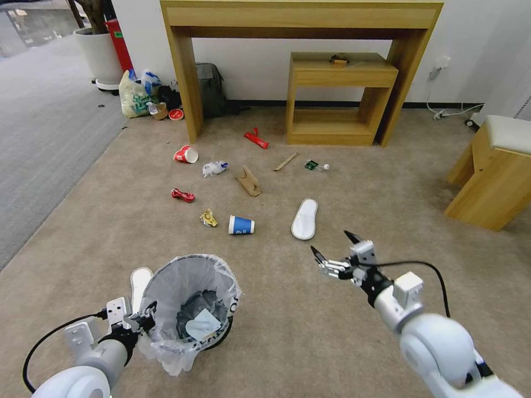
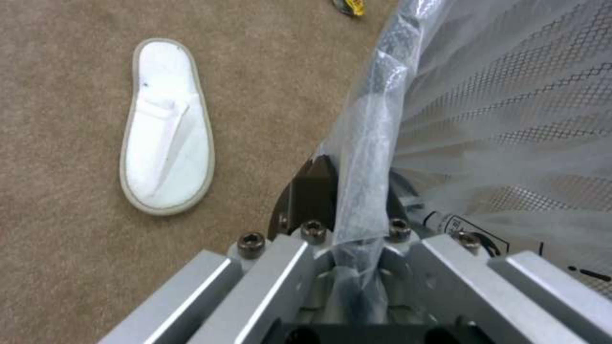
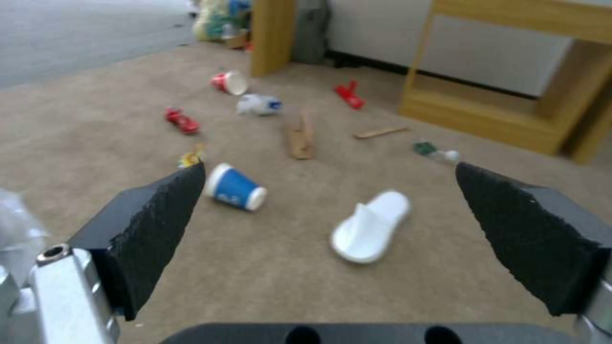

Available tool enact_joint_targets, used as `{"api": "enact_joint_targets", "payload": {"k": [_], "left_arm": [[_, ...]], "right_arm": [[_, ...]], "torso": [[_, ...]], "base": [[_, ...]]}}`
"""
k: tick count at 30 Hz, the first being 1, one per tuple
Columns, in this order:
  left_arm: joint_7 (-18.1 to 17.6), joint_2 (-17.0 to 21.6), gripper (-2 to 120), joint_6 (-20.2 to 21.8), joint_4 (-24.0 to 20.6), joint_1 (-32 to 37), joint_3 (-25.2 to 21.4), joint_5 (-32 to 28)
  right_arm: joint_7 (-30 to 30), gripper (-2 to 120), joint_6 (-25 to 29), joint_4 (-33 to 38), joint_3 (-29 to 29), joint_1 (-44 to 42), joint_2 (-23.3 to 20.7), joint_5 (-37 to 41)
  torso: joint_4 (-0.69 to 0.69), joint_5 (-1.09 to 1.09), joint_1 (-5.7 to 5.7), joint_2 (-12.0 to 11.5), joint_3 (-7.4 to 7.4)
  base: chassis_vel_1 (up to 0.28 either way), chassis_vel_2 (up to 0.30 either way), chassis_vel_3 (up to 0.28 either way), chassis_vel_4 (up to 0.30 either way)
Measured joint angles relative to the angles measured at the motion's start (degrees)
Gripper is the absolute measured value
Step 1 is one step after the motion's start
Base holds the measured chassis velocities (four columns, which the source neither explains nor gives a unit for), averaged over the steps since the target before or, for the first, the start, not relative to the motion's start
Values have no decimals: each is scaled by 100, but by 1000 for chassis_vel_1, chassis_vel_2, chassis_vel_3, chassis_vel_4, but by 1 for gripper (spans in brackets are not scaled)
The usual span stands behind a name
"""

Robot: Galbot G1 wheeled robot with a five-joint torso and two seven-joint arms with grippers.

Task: Pick up the trash bin and place the garbage on the floor into it.

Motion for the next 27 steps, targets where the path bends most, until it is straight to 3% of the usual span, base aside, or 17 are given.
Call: {"api": "enact_joint_targets", "payload": {"k": [6,27], "left_arm": [[21,14,0,0,-28,38,30,-1],[-7,-9,0,0,-98,75,29,35]], "right_arm": [[128,100,223,65,-3,-177,350,-243],[30,100,204,78,-131,-138,304,-243]], "torso": [[1,-1,0,0,0],[2,0,0,-1,1]], "base": [[0,0,0,0],[100,106,-101,-103]]}}
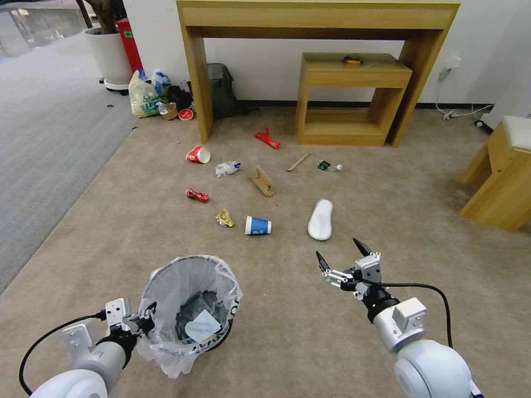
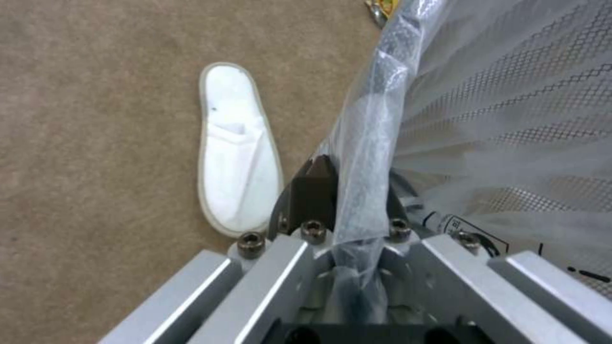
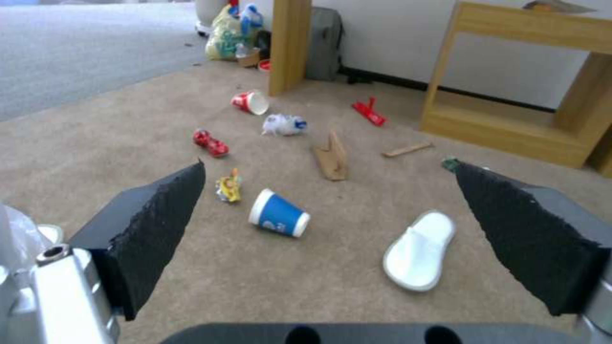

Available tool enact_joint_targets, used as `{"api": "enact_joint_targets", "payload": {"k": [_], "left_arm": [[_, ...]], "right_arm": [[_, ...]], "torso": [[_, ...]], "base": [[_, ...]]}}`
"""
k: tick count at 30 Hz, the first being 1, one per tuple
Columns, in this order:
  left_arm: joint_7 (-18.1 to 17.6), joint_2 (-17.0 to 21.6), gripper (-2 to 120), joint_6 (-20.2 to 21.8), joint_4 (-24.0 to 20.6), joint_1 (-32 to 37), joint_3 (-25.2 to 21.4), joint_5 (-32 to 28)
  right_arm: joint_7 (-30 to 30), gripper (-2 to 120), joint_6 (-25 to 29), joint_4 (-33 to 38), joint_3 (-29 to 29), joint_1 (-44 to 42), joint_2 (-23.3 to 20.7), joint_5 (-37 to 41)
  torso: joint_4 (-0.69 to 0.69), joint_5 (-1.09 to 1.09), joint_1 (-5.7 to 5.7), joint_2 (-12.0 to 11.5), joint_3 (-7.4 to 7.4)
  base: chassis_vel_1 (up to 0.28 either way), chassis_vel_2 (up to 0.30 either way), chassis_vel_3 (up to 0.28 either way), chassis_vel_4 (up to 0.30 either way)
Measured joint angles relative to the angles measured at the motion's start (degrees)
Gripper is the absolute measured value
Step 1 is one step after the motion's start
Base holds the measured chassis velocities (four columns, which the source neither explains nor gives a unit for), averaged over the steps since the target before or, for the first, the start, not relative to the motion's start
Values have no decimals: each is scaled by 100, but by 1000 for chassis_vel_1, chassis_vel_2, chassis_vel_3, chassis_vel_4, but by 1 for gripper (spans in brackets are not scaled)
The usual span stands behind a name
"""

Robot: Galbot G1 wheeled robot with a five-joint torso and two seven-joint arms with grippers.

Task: Pick up the trash bin and place the garbage on the floor into it.

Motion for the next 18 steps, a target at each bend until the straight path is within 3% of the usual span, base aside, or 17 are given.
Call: {"api": "enact_joint_targets", "payload": {"k": [18], "left_arm": [[4,18,0,0,37,-21,-25,-3]], "right_arm": [[-106,100,-22,-41,-81,0,34,-59]], "torso": [[0,0,0,0,0]], "base": [[100,109,-111,-106]]}}
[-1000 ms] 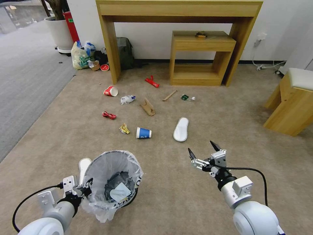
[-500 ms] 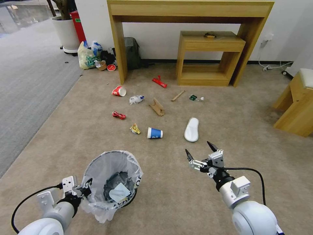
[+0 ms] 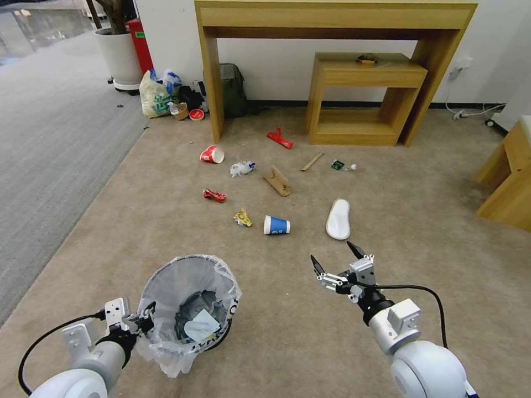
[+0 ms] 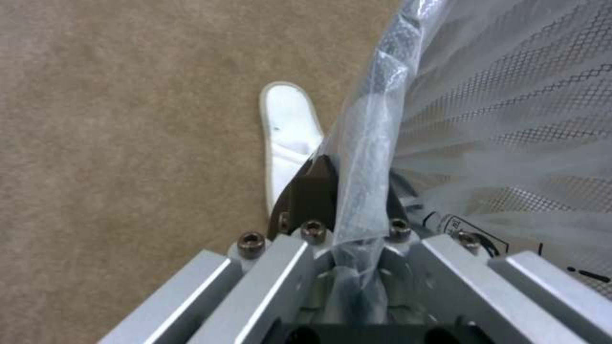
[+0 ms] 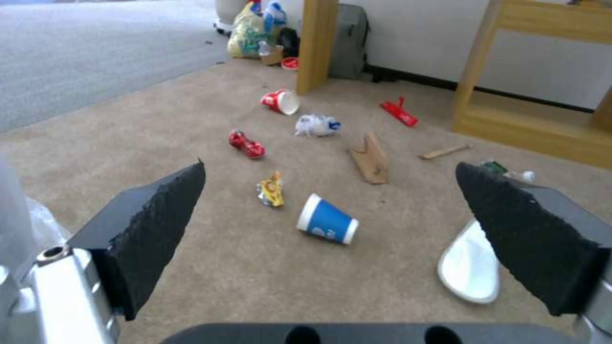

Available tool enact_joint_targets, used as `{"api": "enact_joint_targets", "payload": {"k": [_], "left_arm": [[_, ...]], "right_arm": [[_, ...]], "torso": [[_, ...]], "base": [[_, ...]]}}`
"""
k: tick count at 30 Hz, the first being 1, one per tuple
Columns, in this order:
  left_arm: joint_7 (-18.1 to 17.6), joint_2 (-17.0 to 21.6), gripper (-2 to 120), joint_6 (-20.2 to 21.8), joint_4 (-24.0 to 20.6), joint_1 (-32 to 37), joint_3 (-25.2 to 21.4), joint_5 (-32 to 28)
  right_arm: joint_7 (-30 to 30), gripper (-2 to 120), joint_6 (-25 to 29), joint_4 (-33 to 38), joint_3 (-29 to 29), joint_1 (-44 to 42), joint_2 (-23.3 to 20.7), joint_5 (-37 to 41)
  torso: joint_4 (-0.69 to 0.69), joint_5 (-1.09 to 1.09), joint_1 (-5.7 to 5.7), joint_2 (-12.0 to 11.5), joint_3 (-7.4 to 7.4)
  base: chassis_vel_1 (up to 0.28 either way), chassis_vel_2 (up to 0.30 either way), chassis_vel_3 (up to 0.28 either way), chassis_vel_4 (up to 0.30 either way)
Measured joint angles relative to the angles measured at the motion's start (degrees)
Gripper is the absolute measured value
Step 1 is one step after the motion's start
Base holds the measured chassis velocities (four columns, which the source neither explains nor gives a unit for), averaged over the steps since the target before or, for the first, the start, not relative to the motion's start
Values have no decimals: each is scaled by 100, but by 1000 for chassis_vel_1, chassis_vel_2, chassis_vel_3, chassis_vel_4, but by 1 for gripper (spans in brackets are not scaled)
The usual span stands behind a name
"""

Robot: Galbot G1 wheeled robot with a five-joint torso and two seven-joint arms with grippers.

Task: Pick up the trash bin and place the garbage on the floor into it.

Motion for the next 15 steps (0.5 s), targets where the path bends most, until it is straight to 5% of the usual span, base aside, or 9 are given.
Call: {"api": "enact_joint_targets", "payload": {"k": [15], "left_arm": [[27,3,0,1,29,7,-55,-15]], "right_arm": [[-67,100,-3,25,-19,-81,29,-97]], "torso": [[0,0,0,0,0]], "base": [[107,104,-106,-107]]}}
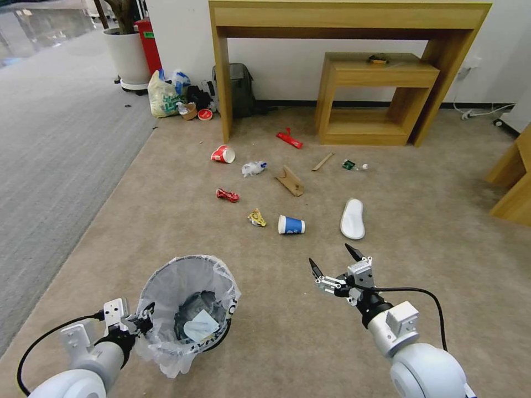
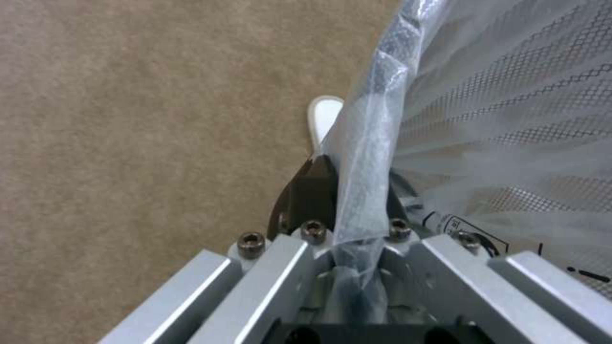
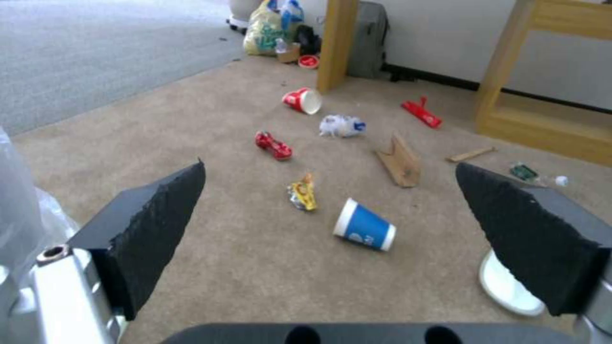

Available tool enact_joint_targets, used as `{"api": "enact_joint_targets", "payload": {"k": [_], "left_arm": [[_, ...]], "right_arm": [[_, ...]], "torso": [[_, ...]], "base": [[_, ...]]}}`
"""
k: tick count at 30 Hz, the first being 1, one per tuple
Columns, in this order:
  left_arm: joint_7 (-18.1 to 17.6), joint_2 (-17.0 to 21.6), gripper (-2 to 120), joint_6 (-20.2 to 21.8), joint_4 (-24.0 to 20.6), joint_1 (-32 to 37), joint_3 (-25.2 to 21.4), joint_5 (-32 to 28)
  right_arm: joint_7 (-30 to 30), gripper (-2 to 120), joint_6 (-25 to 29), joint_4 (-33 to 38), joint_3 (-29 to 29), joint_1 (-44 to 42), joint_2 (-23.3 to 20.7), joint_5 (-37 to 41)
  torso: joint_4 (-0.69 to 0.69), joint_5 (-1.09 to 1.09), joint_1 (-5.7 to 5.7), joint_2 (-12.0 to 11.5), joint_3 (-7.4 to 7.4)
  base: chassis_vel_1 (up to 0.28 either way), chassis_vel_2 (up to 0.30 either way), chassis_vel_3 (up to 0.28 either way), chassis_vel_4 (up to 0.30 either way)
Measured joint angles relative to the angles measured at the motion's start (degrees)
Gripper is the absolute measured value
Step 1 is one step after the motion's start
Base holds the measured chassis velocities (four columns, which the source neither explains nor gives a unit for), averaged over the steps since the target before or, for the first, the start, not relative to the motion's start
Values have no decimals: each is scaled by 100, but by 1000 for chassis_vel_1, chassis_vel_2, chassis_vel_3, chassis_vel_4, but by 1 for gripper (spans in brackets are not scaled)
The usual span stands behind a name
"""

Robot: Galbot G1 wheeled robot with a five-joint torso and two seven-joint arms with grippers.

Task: Pick up the trash bin and place the garbage on the floor into it.

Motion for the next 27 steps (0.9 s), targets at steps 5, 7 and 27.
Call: {"api": "enact_joint_targets", "payload": {"k": [5,7,27], "left_arm": [[5,1,0,0,4,-5,-18,-6],[9,-2,0,0,5,-3,-23,-10],[16,-22,0,0,2,13,-34,-10]], "right_arm": [[-20,100,0,3,-5,-34,34,-34],[-30,100,1,4,-9,-40,48,-47],[-60,100,39,-25,-30,-85,82,-96]], "torso": [[0,0,0,0,0],[0,0,0,0,0],[0,0,0,0,0]], "base": [[115,101,-109,-99],[117,100,-119,-116],[105,107,-105,-110]]}}
